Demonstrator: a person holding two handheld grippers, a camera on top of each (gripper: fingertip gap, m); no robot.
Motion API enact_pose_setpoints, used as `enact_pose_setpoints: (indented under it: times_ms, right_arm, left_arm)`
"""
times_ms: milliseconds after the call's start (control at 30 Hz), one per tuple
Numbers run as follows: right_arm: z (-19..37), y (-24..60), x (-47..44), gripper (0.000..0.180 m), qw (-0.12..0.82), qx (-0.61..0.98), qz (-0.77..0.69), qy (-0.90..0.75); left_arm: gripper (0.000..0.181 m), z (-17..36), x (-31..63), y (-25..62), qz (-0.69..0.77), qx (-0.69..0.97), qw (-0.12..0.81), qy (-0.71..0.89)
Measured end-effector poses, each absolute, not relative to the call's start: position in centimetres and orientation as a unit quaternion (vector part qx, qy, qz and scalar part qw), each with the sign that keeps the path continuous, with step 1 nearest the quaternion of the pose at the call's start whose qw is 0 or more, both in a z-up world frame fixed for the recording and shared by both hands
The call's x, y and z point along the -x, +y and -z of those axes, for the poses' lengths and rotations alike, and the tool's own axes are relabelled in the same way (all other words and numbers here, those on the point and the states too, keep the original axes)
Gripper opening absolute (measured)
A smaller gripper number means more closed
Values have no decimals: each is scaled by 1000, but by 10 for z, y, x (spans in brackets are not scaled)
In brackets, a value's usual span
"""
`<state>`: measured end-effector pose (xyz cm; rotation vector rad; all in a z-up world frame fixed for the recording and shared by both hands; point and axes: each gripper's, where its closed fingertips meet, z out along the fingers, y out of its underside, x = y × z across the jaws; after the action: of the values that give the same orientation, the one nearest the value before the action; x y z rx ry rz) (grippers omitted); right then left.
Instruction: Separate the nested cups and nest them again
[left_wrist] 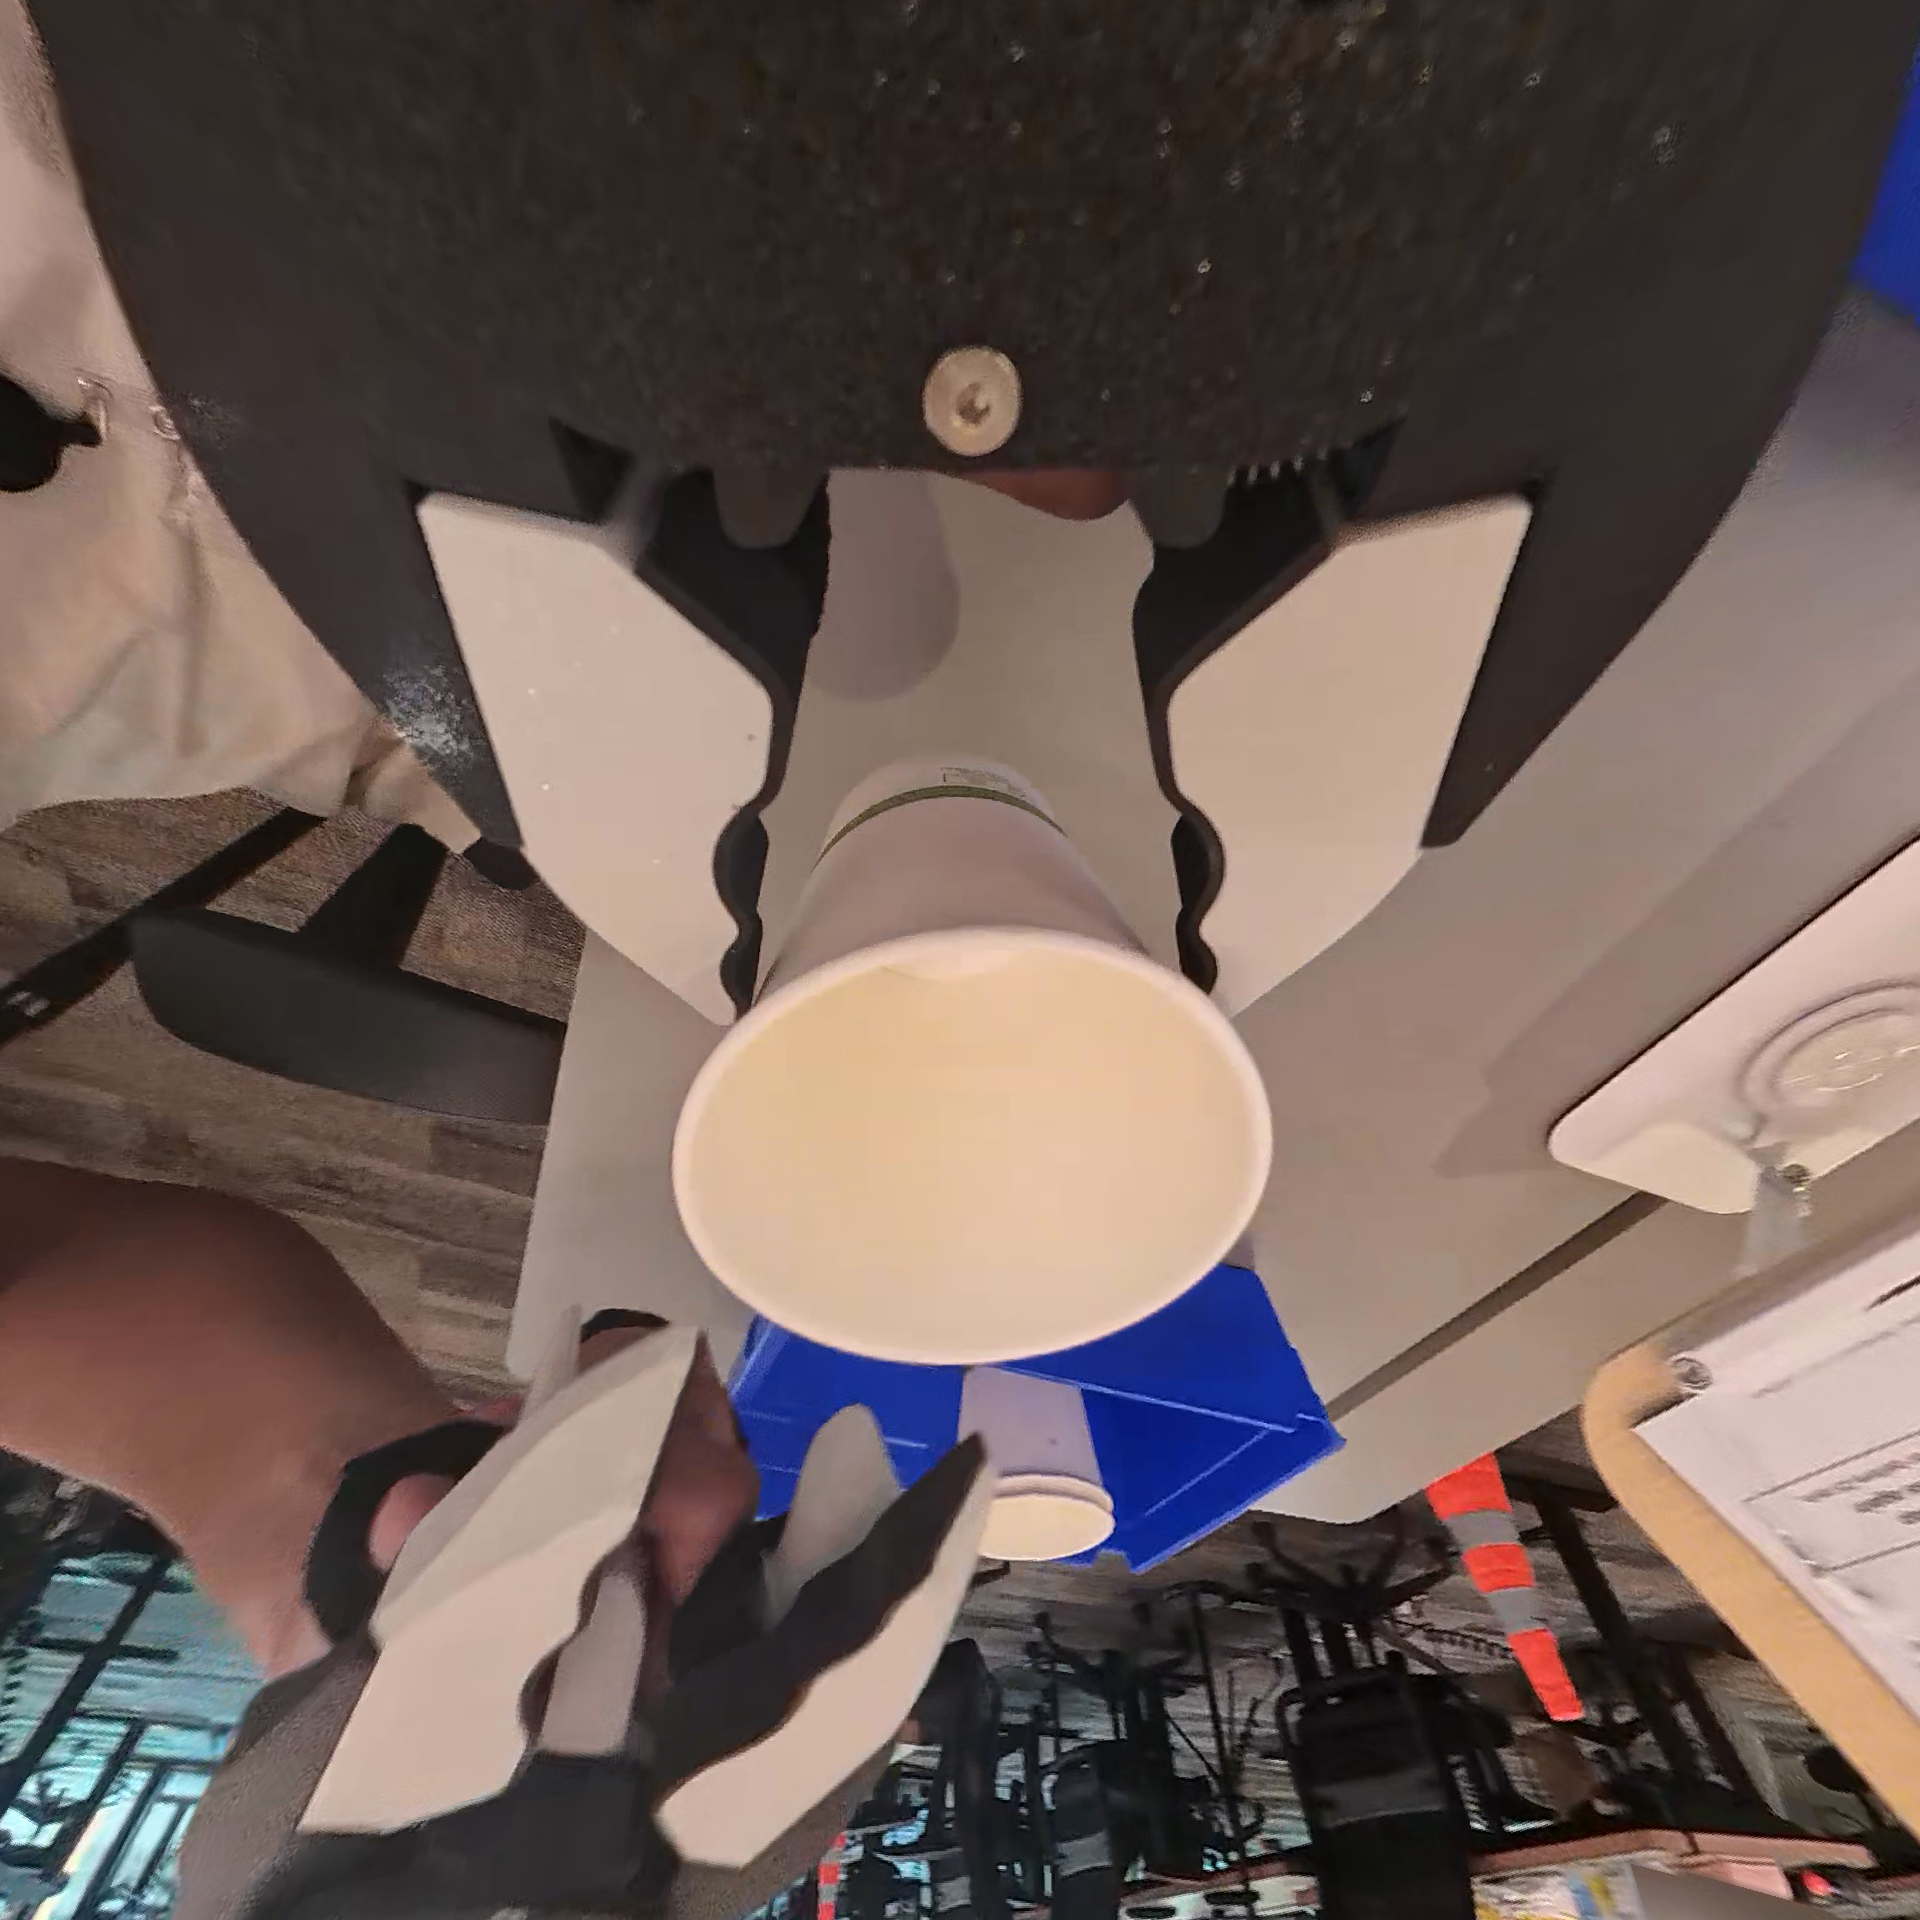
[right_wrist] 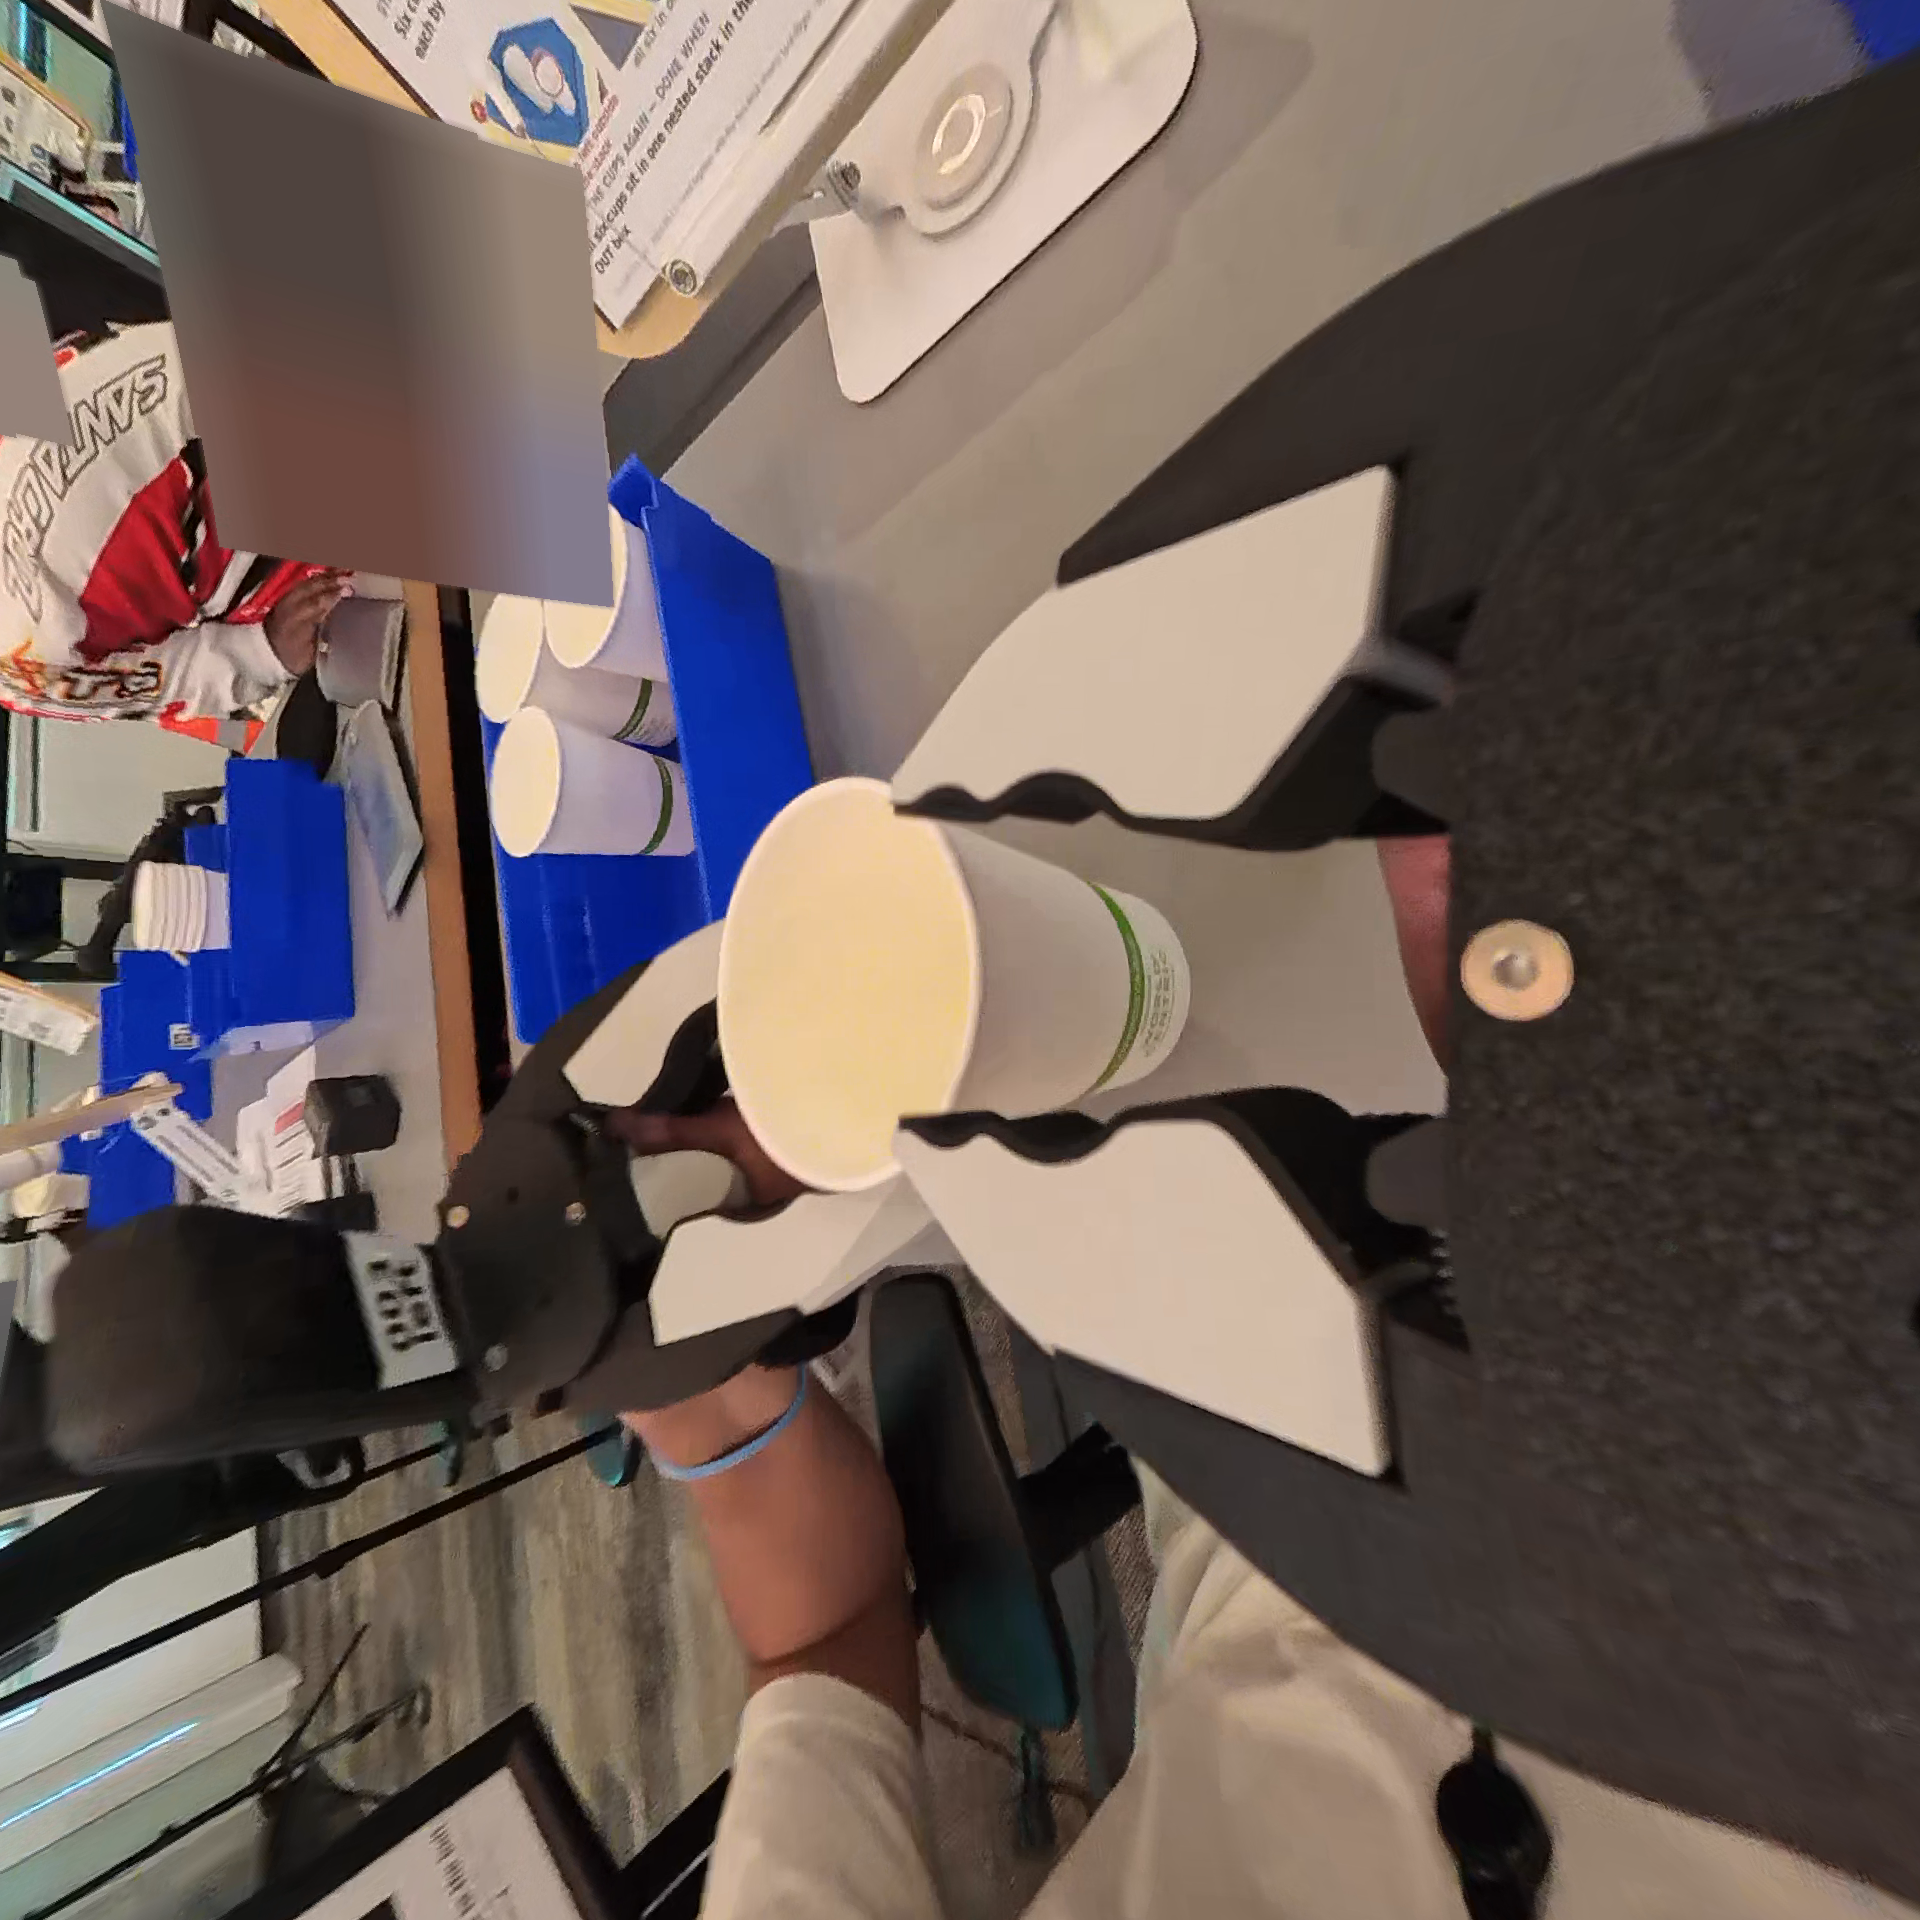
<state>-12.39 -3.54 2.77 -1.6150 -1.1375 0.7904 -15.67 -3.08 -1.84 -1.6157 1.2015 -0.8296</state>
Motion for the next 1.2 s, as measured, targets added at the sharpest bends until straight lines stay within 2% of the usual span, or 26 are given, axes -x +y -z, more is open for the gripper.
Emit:
enact_pose_setpoints:
  times_ms: [33, 167, 400, 767, 900, 1033, 1200]
  right_arm:
    - [-23, -35, 124, 63, 484, 663, -319, -475]
    - [-13, -36, 126, 82, 483, 652, -314, -493]
    - [-3, -48, 135, 85, 443, 634, -374, -512]
    - [1, -51, 133, 88, 450, 622, -394, -506]
    - [-5, -49, 129, 87, 463, 623, -396, -490]
    - [-14, -35, 105, 87, 488, 638, -390, -450]
    - [-56, 2, 13, 87, 596, 660, -308, -339]
  left_arm:
    - [77, 18, 155, -32, 341, 656, 459, 493]
    - [77, 17, 150, -40, 351, 648, 443, 510]
    - [77, 21, 146, -51, 365, 639, 411, 538]
    - [77, 27, 140, -56, 361, 639, 389, 556]
    - [76, 20, 138, -56, 372, 636, 407, 541]
    - [84, 13, 151, -52, 370, 640, 437, 512]
    - [78, 28, 201, -28, 288, 687, 534, 400]
